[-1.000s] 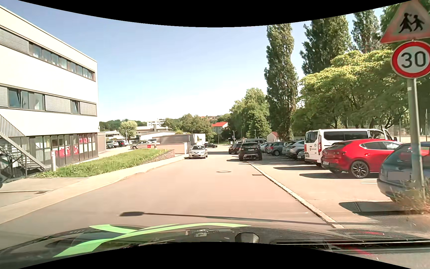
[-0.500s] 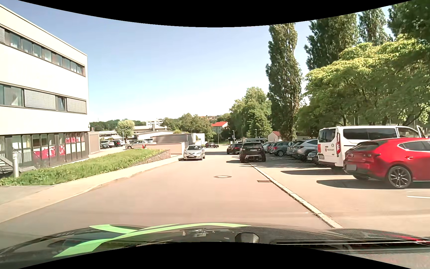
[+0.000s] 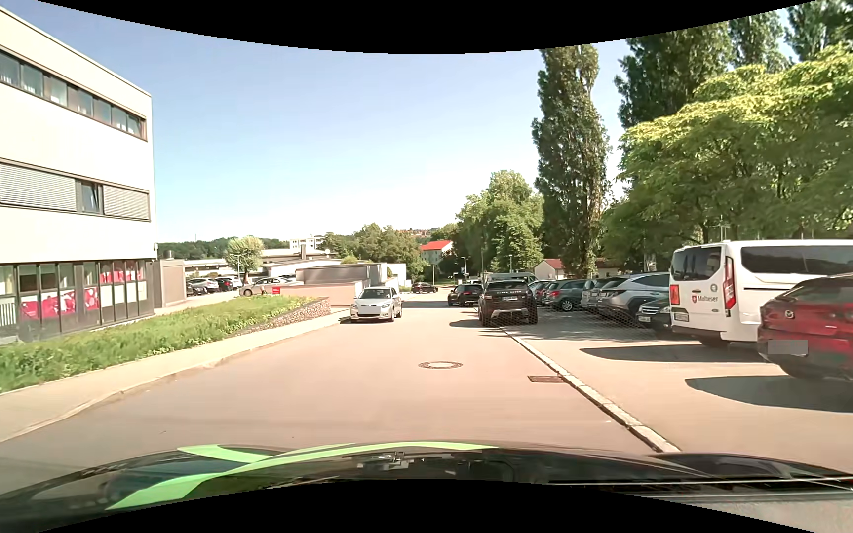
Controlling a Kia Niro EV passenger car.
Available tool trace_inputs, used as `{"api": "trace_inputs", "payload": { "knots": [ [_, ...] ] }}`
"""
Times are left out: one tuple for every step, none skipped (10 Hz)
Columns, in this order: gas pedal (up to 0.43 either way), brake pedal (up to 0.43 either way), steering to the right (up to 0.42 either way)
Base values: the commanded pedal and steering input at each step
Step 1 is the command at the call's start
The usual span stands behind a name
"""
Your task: Follow the waypoints while adhering to traffic rules and regulations
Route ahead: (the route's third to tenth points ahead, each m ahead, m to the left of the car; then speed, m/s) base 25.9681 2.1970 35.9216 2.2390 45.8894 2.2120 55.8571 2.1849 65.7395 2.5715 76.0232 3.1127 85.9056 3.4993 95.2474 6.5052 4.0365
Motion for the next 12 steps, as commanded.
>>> {"api": "trace_inputs", "payload": {
  "knots": [
    [0.0,0.0,-0.015],
    [0.0,0.0,-0.015],
    [0.0,0.0,-0.015],
    [0.0,0.0,-0.015],
    [0.0,0.0,-0.015],
    [0.028,0.0,-0.015],
    [0.059,0.0,-0.017],
    [0.067,0.0,-0.018],
    [0.067,0.0,-0.017],
    [0.067,0.0,-0.017],
    [0.067,0.0,-0.017],
    [0.067,0.0,-0.017]
  ]
}}
